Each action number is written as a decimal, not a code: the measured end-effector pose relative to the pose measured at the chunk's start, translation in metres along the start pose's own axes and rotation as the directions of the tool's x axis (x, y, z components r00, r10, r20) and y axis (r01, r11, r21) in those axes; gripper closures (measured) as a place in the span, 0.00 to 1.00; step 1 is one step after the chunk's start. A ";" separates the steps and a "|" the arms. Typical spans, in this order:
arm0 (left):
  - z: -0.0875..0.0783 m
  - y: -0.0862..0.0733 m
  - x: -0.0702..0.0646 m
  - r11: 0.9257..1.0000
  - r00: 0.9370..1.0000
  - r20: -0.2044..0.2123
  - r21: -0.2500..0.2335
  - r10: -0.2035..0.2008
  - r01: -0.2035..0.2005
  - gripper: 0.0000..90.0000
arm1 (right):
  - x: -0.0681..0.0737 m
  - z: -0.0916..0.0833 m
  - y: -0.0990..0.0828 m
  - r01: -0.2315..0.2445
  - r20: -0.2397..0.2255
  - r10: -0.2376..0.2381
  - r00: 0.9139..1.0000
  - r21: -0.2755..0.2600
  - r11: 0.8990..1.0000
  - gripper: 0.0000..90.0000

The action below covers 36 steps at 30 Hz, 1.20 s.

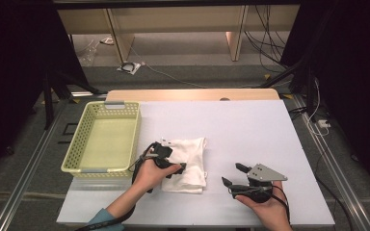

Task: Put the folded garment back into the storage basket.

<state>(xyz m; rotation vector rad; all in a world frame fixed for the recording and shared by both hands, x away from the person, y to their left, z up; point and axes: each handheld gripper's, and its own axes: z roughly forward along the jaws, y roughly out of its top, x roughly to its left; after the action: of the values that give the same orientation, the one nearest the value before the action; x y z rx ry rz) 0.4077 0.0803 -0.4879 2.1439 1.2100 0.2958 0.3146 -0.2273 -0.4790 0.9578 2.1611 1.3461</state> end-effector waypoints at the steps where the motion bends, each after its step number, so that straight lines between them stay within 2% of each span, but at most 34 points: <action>1: 0.000 -0.001 -0.002 1.000 1.000 -0.015 -0.004 0.003 -0.003 0.22 | 0.000 0.001 0.000 0.000 -0.002 0.000 1.000 -0.008 1.000 0.32; 3: -0.001 -0.002 -0.004 1.000 1.000 -0.024 -0.015 -0.002 0.002 0.27 | 0.000 0.001 0.000 0.001 -0.005 -0.001 1.000 -0.005 1.000 0.32; 6: -0.004 -0.003 -0.005 0.999 1.000 -0.018 -0.027 -0.023 0.023 0.44 | 0.000 0.001 0.000 0.004 -0.009 -0.004 1.000 -0.006 1.000 0.32; 9: -0.005 -0.005 -0.005 0.999 1.000 -0.004 -0.039 -0.024 0.024 0.53 | 0.001 0.001 0.001 0.007 -0.009 -0.007 1.000 -0.008 1.000 0.32; 12: -0.006 -0.008 -0.007 0.998 1.000 0.016 -0.056 -0.020 0.021 0.67 | 0.001 0.001 0.001 0.009 -0.007 -0.009 1.000 -0.008 1.000 0.32; 14: -0.006 -0.009 -0.008 0.998 1.000 0.021 -0.068 -0.018 0.020 0.72 | 0.001 0.001 0.001 0.011 -0.007 -0.011 1.000 -0.009 1.000 0.32; 19: -0.006 -0.012 -0.007 0.995 0.999 0.035 -0.095 -0.014 0.017 0.78 | 0.001 0.000 0.001 0.006 -0.006 -0.006 1.000 -0.009 1.000 0.33; 29: -0.008 -0.015 -0.003 0.992 0.997 0.070 -0.119 -0.021 0.030 0.82 | 0.001 0.000 0.001 0.007 -0.005 -0.007 1.000 -0.010 1.000 0.33; 34: -0.014 -0.016 0.001 0.987 0.995 0.100 -0.159 -0.019 0.035 0.82 | 0.001 0.001 0.000 0.004 -0.009 -0.005 1.000 -0.017 1.000 0.33; 36: -0.019 -0.017 0.000 0.982 0.994 0.108 -0.187 -0.012 0.032 0.82 | 0.002 0.001 0.000 0.006 -0.008 -0.006 1.000 -0.013 1.000 0.33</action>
<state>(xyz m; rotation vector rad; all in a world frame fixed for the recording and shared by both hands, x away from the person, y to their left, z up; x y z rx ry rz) 0.3871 0.0950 -0.4837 1.9569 1.0995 0.2715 0.3143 -0.2255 -0.4790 0.9423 2.1565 1.3620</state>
